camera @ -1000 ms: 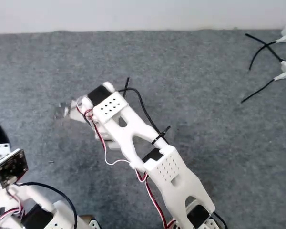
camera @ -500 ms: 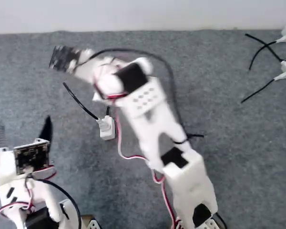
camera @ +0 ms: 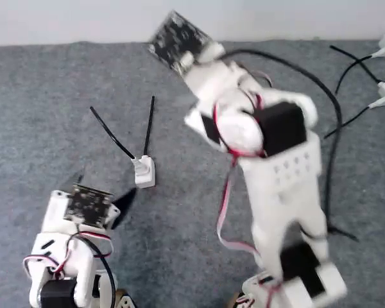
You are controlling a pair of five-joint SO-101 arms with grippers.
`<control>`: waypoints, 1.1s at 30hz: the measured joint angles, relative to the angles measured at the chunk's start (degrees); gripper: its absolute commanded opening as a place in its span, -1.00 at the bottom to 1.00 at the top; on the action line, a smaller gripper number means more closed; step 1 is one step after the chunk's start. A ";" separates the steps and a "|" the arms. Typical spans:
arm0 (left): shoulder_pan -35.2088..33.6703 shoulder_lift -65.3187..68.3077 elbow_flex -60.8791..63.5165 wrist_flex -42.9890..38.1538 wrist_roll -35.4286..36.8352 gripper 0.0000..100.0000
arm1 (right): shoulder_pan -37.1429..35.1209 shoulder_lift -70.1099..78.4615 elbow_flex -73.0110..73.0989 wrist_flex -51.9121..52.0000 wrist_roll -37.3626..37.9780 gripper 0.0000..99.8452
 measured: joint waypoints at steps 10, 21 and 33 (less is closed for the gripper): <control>3.60 0.00 10.20 0.26 -2.64 -0.24 | 2.99 -40.35 51.78 -7.47 0.88 -0.41; 3.78 0.00 17.14 0.26 -2.64 -0.24 | 10.64 -81.41 104.18 -22.95 1.41 -0.41; 3.78 0.00 23.30 -0.44 -5.36 -0.24 | 21.98 -93.80 137.05 -40.26 1.67 -0.41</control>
